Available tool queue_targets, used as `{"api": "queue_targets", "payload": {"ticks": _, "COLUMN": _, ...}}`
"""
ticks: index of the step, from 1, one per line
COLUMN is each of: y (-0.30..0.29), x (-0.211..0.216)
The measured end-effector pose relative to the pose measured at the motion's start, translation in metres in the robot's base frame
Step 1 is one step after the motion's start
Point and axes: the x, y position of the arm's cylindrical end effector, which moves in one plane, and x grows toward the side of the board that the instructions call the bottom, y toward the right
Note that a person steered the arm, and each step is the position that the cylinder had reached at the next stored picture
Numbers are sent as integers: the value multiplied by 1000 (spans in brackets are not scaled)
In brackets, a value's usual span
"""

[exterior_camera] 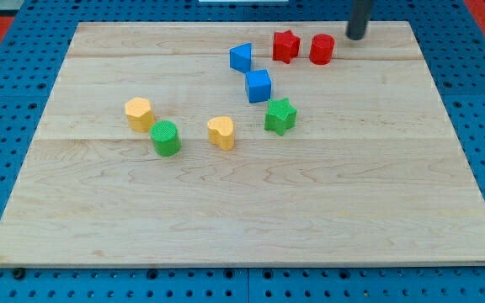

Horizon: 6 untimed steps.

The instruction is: Touch the right side of the blue cube

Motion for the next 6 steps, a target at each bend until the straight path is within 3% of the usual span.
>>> {"api": "queue_targets", "payload": {"ticks": 2, "y": -86, "x": 43}}
{"api": "queue_targets", "payload": {"ticks": 4, "y": -77, "x": 102}}
{"api": "queue_targets", "payload": {"ticks": 5, "y": -145, "x": 132}}
{"api": "queue_targets", "payload": {"ticks": 6, "y": -156, "x": 112}}
